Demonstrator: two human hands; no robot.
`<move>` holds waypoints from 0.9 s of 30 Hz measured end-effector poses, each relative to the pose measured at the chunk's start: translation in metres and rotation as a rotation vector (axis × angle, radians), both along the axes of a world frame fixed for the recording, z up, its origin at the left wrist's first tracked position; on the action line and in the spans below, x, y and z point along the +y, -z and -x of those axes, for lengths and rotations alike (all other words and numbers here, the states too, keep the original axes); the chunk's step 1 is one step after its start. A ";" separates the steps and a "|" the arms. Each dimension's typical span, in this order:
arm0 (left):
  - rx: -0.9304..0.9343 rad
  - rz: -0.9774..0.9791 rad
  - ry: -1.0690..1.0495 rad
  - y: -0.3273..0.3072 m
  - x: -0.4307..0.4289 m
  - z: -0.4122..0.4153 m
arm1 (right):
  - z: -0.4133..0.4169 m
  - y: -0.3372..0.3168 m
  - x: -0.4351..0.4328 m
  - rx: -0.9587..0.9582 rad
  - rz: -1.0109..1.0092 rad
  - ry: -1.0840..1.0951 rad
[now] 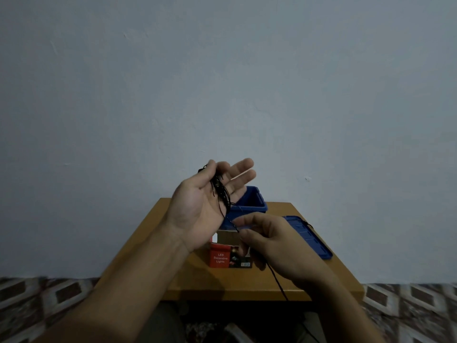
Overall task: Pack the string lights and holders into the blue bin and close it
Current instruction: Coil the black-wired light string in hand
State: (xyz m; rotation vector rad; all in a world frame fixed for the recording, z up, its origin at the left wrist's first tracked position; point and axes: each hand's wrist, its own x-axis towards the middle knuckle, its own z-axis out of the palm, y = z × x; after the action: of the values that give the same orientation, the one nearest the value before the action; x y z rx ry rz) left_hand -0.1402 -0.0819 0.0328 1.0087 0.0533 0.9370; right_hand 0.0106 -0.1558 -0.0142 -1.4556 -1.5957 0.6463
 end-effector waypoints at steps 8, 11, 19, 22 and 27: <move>-0.002 -0.087 -0.154 0.005 0.008 -0.003 | 0.001 -0.005 -0.002 0.111 -0.029 0.015; 0.021 -0.106 -0.173 0.007 0.009 -0.003 | 0.000 -0.008 -0.005 0.107 -0.047 0.025; 0.277 -0.153 -0.195 0.007 -0.002 -0.003 | 0.004 -0.017 -0.009 0.144 -0.127 0.040; 0.347 -0.169 -0.219 0.006 -0.004 -0.003 | 0.005 -0.021 -0.012 0.160 -0.151 0.043; 0.469 -0.207 -0.258 0.008 -0.002 -0.003 | 0.001 -0.029 -0.019 0.234 -0.172 -0.009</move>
State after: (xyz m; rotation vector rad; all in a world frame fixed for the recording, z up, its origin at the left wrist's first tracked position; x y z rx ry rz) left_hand -0.1371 -0.0835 0.0248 1.4230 0.4972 0.9323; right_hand 0.0098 -0.1744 0.0148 -1.2013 -1.4385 0.6425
